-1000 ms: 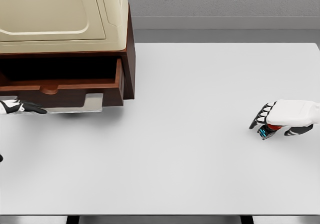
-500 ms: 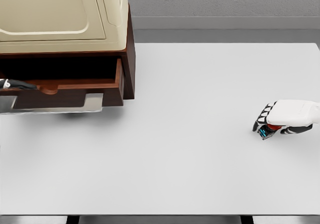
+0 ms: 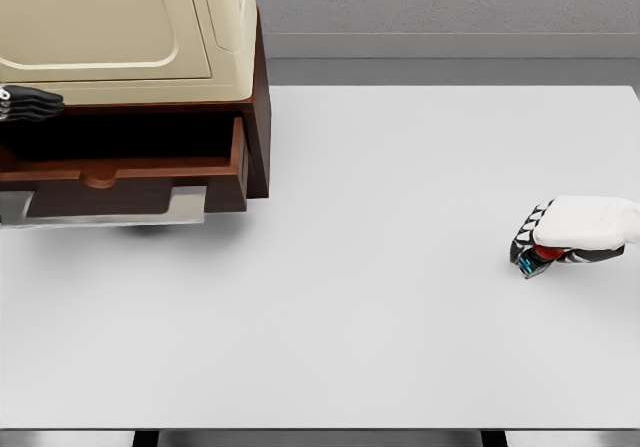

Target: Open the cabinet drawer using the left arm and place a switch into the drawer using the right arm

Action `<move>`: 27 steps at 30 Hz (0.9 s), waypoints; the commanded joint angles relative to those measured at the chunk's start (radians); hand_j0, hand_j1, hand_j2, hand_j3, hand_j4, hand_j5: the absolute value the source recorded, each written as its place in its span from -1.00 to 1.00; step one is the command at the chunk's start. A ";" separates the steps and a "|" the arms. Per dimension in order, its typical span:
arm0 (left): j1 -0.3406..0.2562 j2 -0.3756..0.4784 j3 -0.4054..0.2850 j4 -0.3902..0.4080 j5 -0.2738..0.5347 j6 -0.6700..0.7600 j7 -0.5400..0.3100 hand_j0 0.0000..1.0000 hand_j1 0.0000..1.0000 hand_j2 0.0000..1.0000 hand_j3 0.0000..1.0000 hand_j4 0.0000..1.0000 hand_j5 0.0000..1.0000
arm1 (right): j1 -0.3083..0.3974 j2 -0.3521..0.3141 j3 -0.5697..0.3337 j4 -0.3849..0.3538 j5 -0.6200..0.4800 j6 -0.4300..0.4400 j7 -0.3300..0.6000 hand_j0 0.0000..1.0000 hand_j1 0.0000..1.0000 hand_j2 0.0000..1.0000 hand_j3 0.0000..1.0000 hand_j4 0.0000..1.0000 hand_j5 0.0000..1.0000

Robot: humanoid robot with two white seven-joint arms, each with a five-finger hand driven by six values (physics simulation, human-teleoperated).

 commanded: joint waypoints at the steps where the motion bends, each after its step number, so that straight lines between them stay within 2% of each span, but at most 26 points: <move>1: 0.000 -0.008 0.006 0.000 0.007 0.009 0.000 1.00 1.00 1.00 1.00 1.00 1.00 | 0.000 -0.001 0.001 0.000 -0.001 0.001 0.001 0.26 0.26 0.26 0.26 0.26 0.26; 8: 0.000 -0.002 0.004 0.000 0.006 0.000 0.000 1.00 1.00 1.00 1.00 1.00 1.00 | -0.001 -0.003 -0.002 0.001 -0.009 0.001 0.001 0.09 0.09 0.09 0.09 0.09 0.09; 12: 0.000 -0.002 0.004 0.000 0.006 0.000 0.000 1.00 1.00 1.00 1.00 1.00 1.00 | -0.006 0.002 -0.002 0.004 -0.015 0.001 0.001 -0.23 -0.23 -0.23 -0.23 -0.23 -0.23; 23: 0.000 0.003 0.004 0.000 0.006 -0.001 0.000 1.00 1.00 1.00 1.00 1.00 1.00 | -0.015 0.043 -0.003 0.021 -0.016 0.001 0.001 -0.30 -0.30 -0.30 -0.30 -0.30 -0.30; 27: 0.000 0.003 0.004 0.000 0.006 -0.003 0.000 1.00 1.00 1.00 1.00 1.00 1.00 | -0.017 0.051 -0.048 0.036 -0.036 0.001 0.001 -0.30 -0.30 -0.30 -0.30 -0.30 -0.30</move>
